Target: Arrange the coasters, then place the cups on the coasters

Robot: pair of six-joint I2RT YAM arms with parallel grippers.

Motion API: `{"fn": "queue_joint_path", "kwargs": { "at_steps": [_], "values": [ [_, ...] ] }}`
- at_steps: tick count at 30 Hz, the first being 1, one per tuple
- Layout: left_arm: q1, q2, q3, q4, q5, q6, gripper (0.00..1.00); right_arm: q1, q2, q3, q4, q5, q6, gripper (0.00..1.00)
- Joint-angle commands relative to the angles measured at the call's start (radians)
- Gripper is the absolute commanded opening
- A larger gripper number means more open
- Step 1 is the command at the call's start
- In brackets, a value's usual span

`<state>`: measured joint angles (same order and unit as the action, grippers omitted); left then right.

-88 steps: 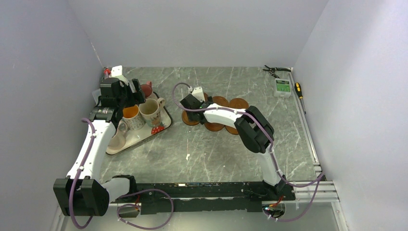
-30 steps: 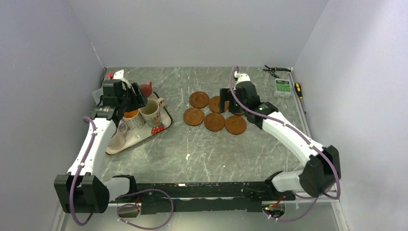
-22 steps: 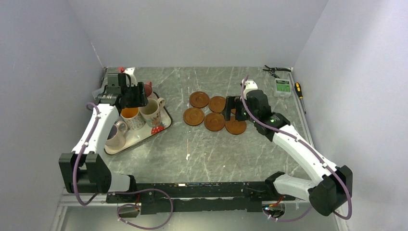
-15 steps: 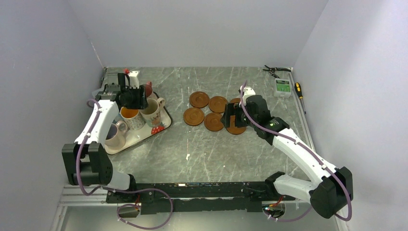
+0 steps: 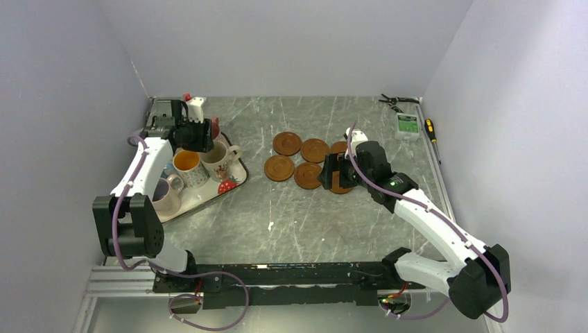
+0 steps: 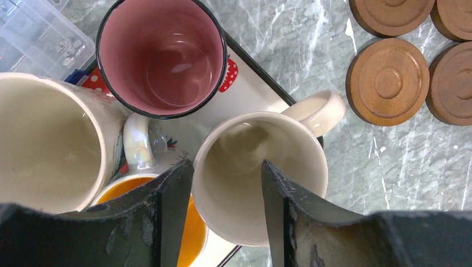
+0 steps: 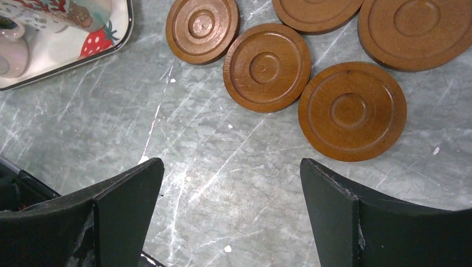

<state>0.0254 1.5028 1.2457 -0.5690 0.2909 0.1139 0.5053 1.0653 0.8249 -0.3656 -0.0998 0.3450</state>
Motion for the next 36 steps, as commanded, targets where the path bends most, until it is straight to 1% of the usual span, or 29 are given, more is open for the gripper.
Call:
{"fn": "queue_joint_path", "kwargs": {
  "at_steps": [1, 4, 7, 13, 18, 22, 28, 32, 33, 36],
  "values": [
    [-0.002, -0.057, -0.037, 0.074, 0.012, 0.02, 0.57, -0.004, -0.014, -0.006, 0.035, -0.021, 0.012, 0.98],
    [-0.001, -0.079, -0.05, 0.092, -0.011, 0.022, 0.6, -0.004, -0.01, -0.013, 0.04, -0.027, 0.016, 0.99],
    [0.002, -0.059, -0.043, 0.084, -0.023, 0.031, 0.61, -0.004, -0.01, -0.016, 0.043, -0.033, 0.02, 0.98],
    [0.001, 0.014, -0.01, 0.045, 0.064, 0.035, 0.58, -0.005, -0.017, -0.025, 0.037, -0.025, 0.022, 0.98],
    [0.001, 0.03, -0.008, 0.041, 0.08, 0.033, 0.58, -0.005, -0.027, -0.039, 0.032, -0.022, 0.025, 0.99],
    [-0.006, 0.004, -0.014, 0.027, 0.091, 0.033, 0.52, -0.005, -0.037, -0.047, 0.029, -0.016, 0.029, 0.99],
    [-0.02, -0.093, -0.088, 0.049, 0.093, 0.007, 0.55, -0.004, -0.045, -0.05, 0.027, -0.008, 0.027, 0.99],
    [-0.02, -0.101, -0.087, 0.001, 0.101, -0.003, 0.54, -0.005, -0.034, -0.049, 0.025, -0.01, 0.027, 0.98],
    [-0.042, -0.105, -0.094, 0.002, 0.108, -0.005, 0.55, -0.005, -0.033, -0.049, 0.026, -0.011, 0.026, 0.98],
    [-0.048, -0.109, -0.112, 0.015, 0.097, -0.007, 0.56, -0.004, -0.033, -0.056, 0.029, -0.009, 0.027, 0.98]
  ]
}}
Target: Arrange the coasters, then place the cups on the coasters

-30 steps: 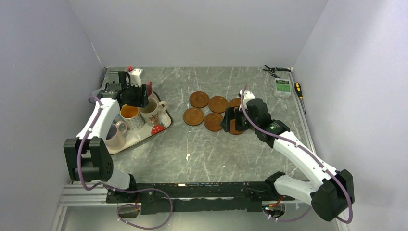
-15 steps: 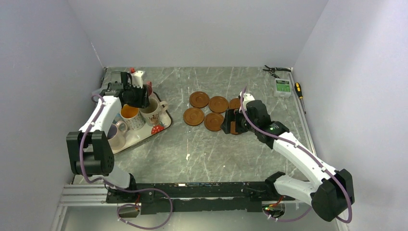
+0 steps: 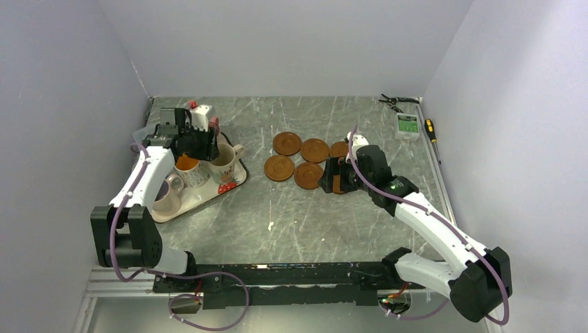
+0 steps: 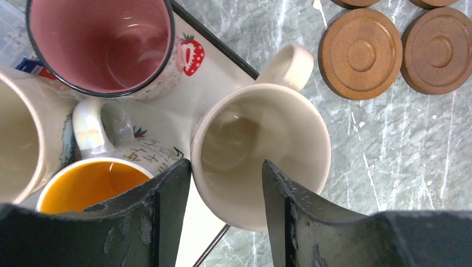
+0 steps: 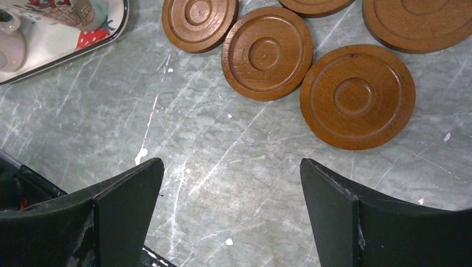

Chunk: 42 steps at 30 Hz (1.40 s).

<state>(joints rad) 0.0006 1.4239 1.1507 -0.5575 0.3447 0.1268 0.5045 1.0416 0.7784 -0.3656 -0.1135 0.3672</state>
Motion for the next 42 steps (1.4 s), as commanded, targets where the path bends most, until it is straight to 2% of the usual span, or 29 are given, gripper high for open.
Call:
{"fn": "queue_joint_path", "kwargs": {
  "at_steps": [1, 14, 23, 26, 30, 32, 37, 42],
  "values": [
    [-0.022, -0.025, -0.016, 0.0, 0.031, -0.02, 0.56, -0.004, -0.009, -0.012, 0.032, 0.005, 0.006, 0.98],
    [-0.023, 0.102, 0.064, -0.019, -0.031, 0.001, 0.56, -0.003, -0.014, -0.025, 0.032, 0.017, 0.008, 0.98],
    [-0.023, 0.159, 0.102, 0.001, -0.001, 0.015, 0.54, -0.004, -0.012, -0.029, 0.037, 0.015, 0.007, 0.98],
    [-0.024, 0.176, 0.119, 0.002, 0.01, 0.022, 0.44, -0.003, -0.014, -0.033, 0.033, 0.016, 0.006, 0.98],
    [-0.024, 0.175, 0.117, -0.014, -0.007, 0.035, 0.16, -0.004, -0.02, -0.038, 0.03, 0.018, 0.008, 0.98],
    [-0.026, 0.156, 0.102, -0.015, -0.029, 0.028, 0.05, -0.004, -0.025, -0.041, 0.029, 0.02, 0.009, 0.98],
    [-0.032, 0.039, 0.058, -0.016, -0.079, -0.055, 0.03, -0.004, -0.031, -0.036, 0.024, 0.033, 0.005, 0.98],
    [-0.038, -0.104, 0.025, -0.016, -0.11, -0.256, 0.03, -0.004, -0.035, -0.018, 0.02, 0.043, 0.003, 0.98]
  ]
}}
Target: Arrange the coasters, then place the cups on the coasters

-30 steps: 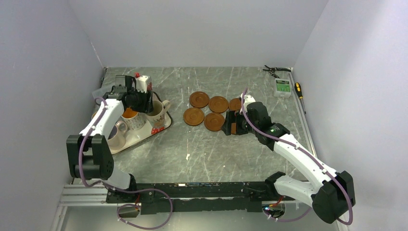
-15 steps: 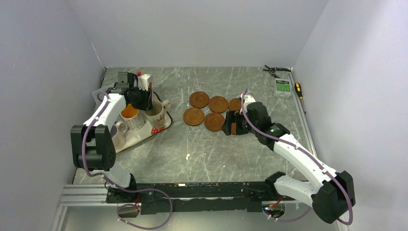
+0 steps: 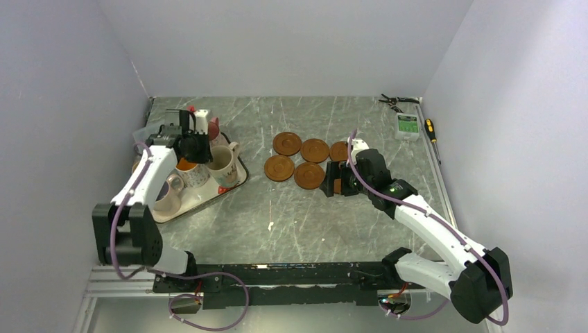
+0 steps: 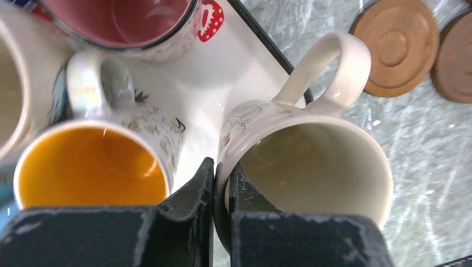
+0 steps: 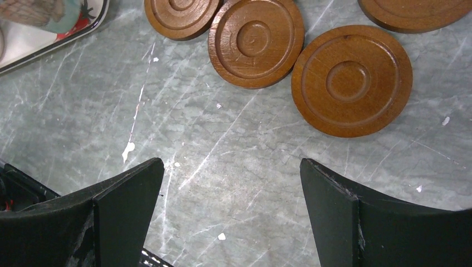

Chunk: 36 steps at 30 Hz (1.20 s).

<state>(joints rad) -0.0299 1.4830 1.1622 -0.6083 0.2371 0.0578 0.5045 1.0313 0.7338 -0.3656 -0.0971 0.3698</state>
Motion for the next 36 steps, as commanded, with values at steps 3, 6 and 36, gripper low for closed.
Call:
{"fn": "queue_joint_path", "kwargs": {
  "at_steps": [3, 6, 36],
  "values": [
    [-0.014, -0.219, 0.017, 0.001, -0.06, -0.282, 0.03, -0.004, -0.028, 0.038, 0.014, 0.041, 0.001, 0.98],
    [-0.013, -0.267, 0.019, -0.031, -0.095, -0.368, 0.03, -0.004, -0.034, 0.04, 0.007, 0.074, 0.013, 0.98],
    [-0.356, 0.393, 0.711, -0.005, -0.236, -0.442, 0.03, -0.307, -0.226, -0.014, -0.092, 0.072, -0.001, 1.0]
  ]
}}
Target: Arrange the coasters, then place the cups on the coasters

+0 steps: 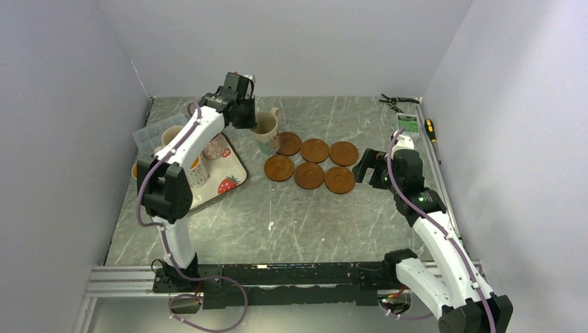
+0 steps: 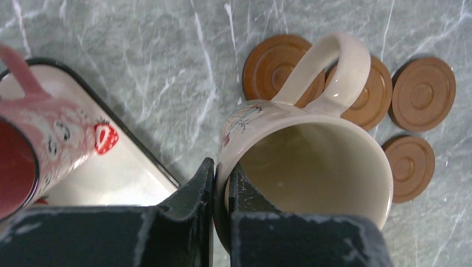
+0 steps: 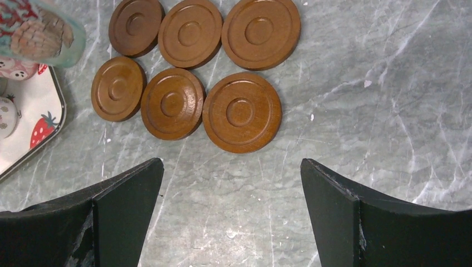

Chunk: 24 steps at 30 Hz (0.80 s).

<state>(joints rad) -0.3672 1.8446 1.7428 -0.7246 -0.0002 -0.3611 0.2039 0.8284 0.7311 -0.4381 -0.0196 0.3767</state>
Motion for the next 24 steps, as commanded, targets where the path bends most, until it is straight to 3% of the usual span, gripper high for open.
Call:
{"fn": "queue_joint_path", "kwargs": {
  "at_steps": [1, 10, 24],
  "values": [
    [-0.02, 0.056, 0.15, 0.116, 0.002, -0.022, 0.03, -0.005, -0.026, -0.012, -0.021, -0.006, -0.008, 1.0],
    [-0.061, 0.219, 0.316, 0.119, -0.039, -0.011, 0.03, -0.007, -0.032, -0.006, -0.021, -0.02, -0.014, 1.0],
    [-0.076, 0.318, 0.397, 0.114, -0.043, 0.057, 0.03, -0.007, -0.025, -0.018, 0.001, -0.046, -0.014, 1.0]
  ]
}}
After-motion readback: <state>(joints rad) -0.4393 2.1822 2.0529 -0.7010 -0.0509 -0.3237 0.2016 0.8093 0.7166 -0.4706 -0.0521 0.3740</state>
